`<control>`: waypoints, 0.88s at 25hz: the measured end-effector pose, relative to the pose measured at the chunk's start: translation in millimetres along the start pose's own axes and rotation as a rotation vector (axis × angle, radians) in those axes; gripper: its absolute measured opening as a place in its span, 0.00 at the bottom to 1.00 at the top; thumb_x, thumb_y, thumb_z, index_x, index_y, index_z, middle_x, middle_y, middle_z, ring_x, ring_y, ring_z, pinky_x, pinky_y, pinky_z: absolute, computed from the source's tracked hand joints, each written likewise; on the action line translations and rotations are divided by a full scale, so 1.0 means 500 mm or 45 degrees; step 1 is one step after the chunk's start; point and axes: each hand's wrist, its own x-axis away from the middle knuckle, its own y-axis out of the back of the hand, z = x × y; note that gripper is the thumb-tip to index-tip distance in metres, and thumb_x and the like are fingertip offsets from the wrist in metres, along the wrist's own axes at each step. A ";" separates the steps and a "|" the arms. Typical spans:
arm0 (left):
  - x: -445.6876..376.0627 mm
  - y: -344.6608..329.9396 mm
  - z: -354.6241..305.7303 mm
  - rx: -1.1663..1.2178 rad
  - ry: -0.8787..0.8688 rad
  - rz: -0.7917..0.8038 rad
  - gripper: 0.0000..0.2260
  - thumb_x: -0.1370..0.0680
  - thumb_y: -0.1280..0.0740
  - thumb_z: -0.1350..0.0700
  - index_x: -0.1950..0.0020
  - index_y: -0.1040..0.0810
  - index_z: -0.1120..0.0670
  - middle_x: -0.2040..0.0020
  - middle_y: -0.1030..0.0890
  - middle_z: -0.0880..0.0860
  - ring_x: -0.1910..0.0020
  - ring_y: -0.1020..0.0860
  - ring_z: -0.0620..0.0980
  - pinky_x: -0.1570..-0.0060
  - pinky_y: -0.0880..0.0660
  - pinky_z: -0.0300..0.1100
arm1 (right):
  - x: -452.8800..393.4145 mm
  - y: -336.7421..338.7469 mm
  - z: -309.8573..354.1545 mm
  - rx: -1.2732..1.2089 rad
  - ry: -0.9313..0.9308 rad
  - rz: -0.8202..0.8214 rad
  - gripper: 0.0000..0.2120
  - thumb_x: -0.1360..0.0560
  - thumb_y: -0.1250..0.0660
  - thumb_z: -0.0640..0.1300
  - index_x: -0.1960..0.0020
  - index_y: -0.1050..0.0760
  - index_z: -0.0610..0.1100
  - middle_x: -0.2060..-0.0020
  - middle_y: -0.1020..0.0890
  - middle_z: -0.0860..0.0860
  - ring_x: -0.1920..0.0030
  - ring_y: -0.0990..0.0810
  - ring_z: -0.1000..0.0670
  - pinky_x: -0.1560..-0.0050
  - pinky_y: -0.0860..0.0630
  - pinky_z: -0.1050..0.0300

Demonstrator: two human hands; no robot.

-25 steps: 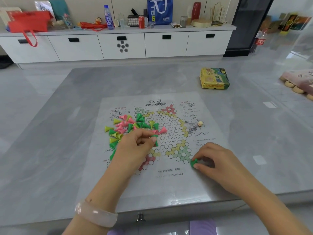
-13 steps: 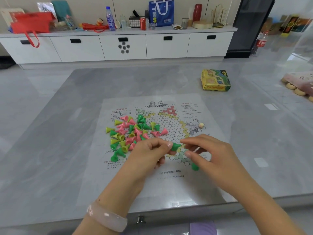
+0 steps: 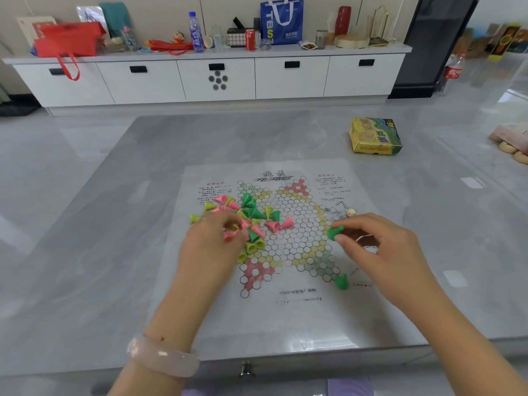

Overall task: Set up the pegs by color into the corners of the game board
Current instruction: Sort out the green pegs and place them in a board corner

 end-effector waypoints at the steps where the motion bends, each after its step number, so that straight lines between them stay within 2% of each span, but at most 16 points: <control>1: -0.004 0.012 0.024 -0.118 0.021 -0.045 0.08 0.25 0.34 0.54 0.47 0.23 0.51 0.53 0.26 0.46 0.59 0.29 0.43 0.60 0.35 0.34 | -0.001 0.006 -0.009 0.047 -0.012 -0.012 0.10 0.31 0.30 0.37 0.56 0.20 0.52 0.59 0.19 0.59 0.57 0.22 0.57 0.57 0.27 0.73; 3: -0.005 0.028 0.060 -0.283 0.097 0.018 0.13 0.26 0.33 0.52 0.43 0.25 0.51 0.50 0.27 0.50 0.53 0.30 0.48 0.56 0.36 0.40 | -0.001 0.011 -0.024 0.126 -0.048 0.003 0.10 0.30 0.31 0.37 0.57 0.21 0.52 0.60 0.19 0.60 0.56 0.23 0.58 0.56 0.28 0.74; 5: 0.002 0.024 0.079 -0.422 0.122 0.153 0.14 0.26 0.33 0.49 0.43 0.28 0.51 0.52 0.27 0.50 0.52 0.28 0.51 0.57 0.34 0.41 | 0.001 0.011 -0.035 0.171 -0.087 0.033 0.11 0.30 0.31 0.37 0.57 0.22 0.53 0.60 0.20 0.60 0.56 0.23 0.60 0.56 0.29 0.75; 9: 0.004 0.004 0.086 -0.589 0.006 0.218 0.13 0.23 0.39 0.48 0.42 0.33 0.52 0.56 0.32 0.50 0.52 0.25 0.56 0.58 0.32 0.43 | 0.004 0.018 -0.047 0.195 -0.151 0.041 0.09 0.30 0.31 0.37 0.57 0.21 0.51 0.62 0.19 0.59 0.57 0.24 0.61 0.58 0.30 0.76; 13: -0.002 0.010 0.095 -0.462 -0.019 0.189 0.09 0.23 0.38 0.51 0.49 0.34 0.53 0.59 0.30 0.52 0.58 0.28 0.54 0.60 0.32 0.44 | 0.004 0.018 -0.055 0.284 -0.210 0.212 0.08 0.29 0.32 0.39 0.58 0.22 0.53 0.63 0.21 0.62 0.61 0.23 0.61 0.59 0.31 0.77; 18: 0.001 0.032 0.093 -0.227 0.018 0.031 0.10 0.24 0.35 0.52 0.49 0.28 0.57 0.60 0.24 0.55 0.59 0.26 0.56 0.62 0.32 0.44 | -0.001 0.010 -0.069 0.337 -0.188 0.363 0.06 0.29 0.31 0.41 0.56 0.19 0.52 0.61 0.20 0.57 0.60 0.24 0.59 0.60 0.31 0.74; 20: 0.001 0.037 0.087 -0.103 0.044 -0.006 0.08 0.25 0.35 0.52 0.50 0.26 0.56 0.60 0.24 0.54 0.60 0.26 0.54 0.66 0.33 0.41 | -0.001 0.011 -0.071 0.348 -0.165 0.409 0.06 0.29 0.31 0.41 0.56 0.19 0.52 0.61 0.22 0.57 0.61 0.25 0.60 0.61 0.32 0.73; 22: -0.001 0.037 0.081 0.003 0.071 -0.011 0.07 0.25 0.35 0.52 0.52 0.25 0.54 0.60 0.22 0.54 0.62 0.25 0.53 0.67 0.33 0.37 | 0.001 0.012 -0.073 0.348 -0.152 0.439 0.06 0.29 0.31 0.42 0.55 0.19 0.52 0.60 0.23 0.57 0.61 0.27 0.64 0.61 0.33 0.74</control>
